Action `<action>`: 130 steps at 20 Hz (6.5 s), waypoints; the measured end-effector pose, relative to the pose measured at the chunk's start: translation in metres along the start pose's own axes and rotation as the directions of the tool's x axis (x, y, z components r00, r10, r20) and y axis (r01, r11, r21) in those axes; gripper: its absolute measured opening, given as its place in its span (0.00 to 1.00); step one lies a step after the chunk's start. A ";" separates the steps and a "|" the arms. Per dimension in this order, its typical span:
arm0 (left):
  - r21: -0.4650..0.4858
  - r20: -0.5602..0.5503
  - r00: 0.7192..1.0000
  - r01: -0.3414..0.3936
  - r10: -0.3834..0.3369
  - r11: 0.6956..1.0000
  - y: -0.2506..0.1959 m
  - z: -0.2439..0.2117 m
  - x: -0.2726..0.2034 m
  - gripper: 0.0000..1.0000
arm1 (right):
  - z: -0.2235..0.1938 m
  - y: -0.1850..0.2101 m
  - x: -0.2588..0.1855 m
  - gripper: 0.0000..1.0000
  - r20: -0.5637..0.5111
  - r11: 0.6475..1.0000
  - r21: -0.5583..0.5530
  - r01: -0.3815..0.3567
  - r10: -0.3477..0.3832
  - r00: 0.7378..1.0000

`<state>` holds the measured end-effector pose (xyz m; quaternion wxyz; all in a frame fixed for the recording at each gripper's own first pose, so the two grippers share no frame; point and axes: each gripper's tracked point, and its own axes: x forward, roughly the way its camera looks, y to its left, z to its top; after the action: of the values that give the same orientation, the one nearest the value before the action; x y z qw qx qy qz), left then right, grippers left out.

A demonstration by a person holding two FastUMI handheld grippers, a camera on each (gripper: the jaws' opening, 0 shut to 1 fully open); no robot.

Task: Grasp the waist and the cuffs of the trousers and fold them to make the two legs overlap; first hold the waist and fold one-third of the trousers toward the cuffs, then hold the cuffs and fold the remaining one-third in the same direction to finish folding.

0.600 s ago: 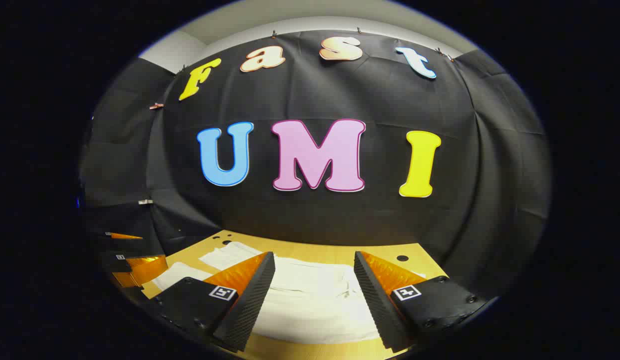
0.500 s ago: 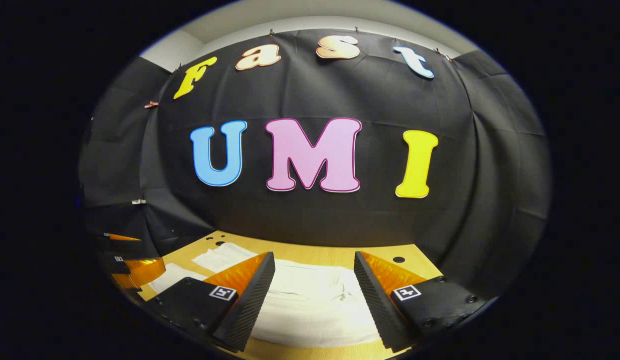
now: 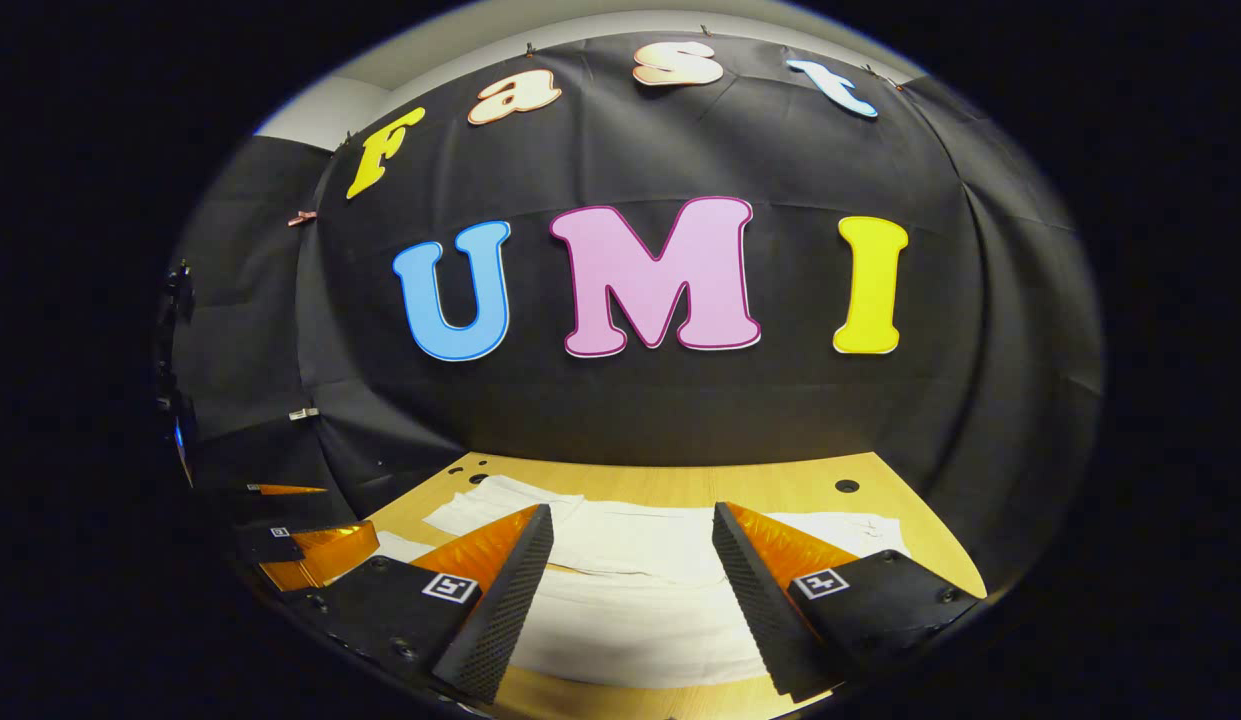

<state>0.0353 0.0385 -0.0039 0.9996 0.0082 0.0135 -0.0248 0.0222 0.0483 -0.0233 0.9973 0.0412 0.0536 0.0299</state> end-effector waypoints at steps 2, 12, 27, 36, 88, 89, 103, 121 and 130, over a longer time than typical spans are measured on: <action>0.007 0.025 1.000 -0.011 0.011 1.000 0.015 0.005 0.002 0.98 | -0.002 0.000 0.001 0.98 -0.008 0.999 -0.027 0.032 -0.033 0.999; 0.003 0.021 1.000 -0.006 0.006 1.000 0.043 -0.008 0.009 0.98 | -0.007 -0.006 0.001 0.97 -0.006 0.991 -0.098 0.090 -0.091 0.996; 0.005 -0.044 0.997 -0.066 0.066 0.998 0.061 -0.035 0.020 0.98 | -0.077 -0.146 0.032 0.98 -0.179 0.869 -0.485 0.098 -0.208 0.962; 0.014 -0.136 0.984 -0.115 0.116 0.993 0.079 -0.057 0.011 0.99 | -0.165 -0.244 0.024 0.98 -0.420 0.776 -0.626 -0.076 -0.254 0.871; 0.512 -0.426 0.833 -0.100 0.353 0.853 0.216 -0.236 -0.052 0.96 | -0.280 -0.341 0.012 0.06 -0.668 0.275 -0.744 -0.609 -0.324 0.670; 0.536 -0.445 0.833 -0.046 0.329 0.843 0.216 -0.244 -0.054 0.96 | -0.280 -0.341 0.012 0.17 -0.664 0.265 -0.748 -0.608 -0.326 0.673; 0.825 -0.508 0.807 0.354 0.302 0.441 0.278 -0.280 0.022 0.89 | -0.279 -0.341 0.012 0.06 -0.642 0.213 -0.765 -0.608 -0.335 0.689; 0.781 -0.593 0.764 0.469 0.256 0.412 0.264 -0.288 0.053 0.05 | -0.278 -0.341 0.012 0.06 -0.662 0.256 -0.749 -0.611 -0.342 0.667; 0.819 -0.457 0.859 0.306 0.229 0.485 0.273 -0.188 0.095 0.06 | -0.206 -0.343 0.034 0.06 -0.546 0.361 -0.829 -0.427 -0.357 0.758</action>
<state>0.1391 0.3099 -0.1896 0.8115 0.5197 0.2626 -0.0483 0.0520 -0.2741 -0.2599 0.7502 -0.5415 0.3685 0.0903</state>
